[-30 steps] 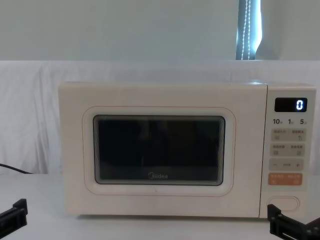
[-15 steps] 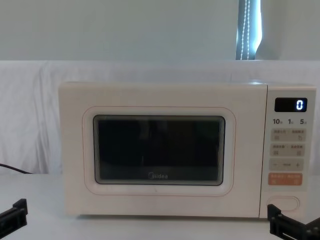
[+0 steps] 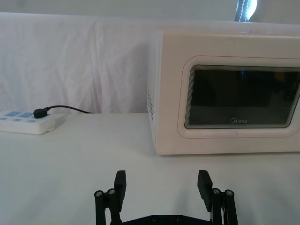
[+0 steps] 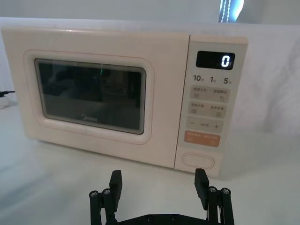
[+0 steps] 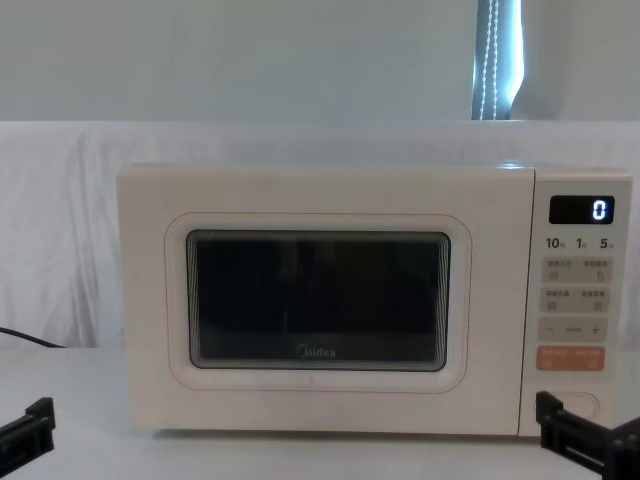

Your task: Press the button to open the microwave door with one hand; close the microwave door with the other hand.

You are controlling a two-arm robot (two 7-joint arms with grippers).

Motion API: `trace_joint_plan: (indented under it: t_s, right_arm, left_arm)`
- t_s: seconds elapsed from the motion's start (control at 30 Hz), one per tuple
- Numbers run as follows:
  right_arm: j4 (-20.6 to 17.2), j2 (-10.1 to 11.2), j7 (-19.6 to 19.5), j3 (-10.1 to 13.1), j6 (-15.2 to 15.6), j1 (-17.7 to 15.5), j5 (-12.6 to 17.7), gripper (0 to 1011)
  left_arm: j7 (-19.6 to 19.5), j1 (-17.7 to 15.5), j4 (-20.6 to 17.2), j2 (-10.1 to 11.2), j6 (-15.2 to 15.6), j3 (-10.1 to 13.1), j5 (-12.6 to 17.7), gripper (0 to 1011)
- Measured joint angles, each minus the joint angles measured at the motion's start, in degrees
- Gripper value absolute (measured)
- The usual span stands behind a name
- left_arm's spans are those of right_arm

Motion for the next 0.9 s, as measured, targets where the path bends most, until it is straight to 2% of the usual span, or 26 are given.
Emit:
trace_joint_plan:
  t_s: [0.3, 0.57, 0.67, 0.9]
  right_arm:
    - [-0.91, -1.49, 1.02, 1.34, 3.17, 1.55, -0.22, 988]
    - [-0.49, -3.09, 2.19, 1.99, 6.53, 3.81, -0.78, 824]
    - [-0.04, -3.71, 2.56, 2.35, 7.05, 4.46, -0.89, 699]
    - [0.83, -4.72, 3.04, 3.05, 8.71, 5.69, -1.1, 524]
  left_arm:
    - [0.0, 0.0, 0.0, 0.0, 0.0, 0.0, 0.0, 1001]
    - [0.0, 0.0, 0.0, 0.0, 0.0, 0.0, 0.0, 1001]
    - [0.0, 0.0, 0.0, 0.0, 0.0, 0.0, 0.0, 1001]
    - [0.0, 0.0, 0.0, 0.0, 0.0, 0.0, 0.0, 1001]
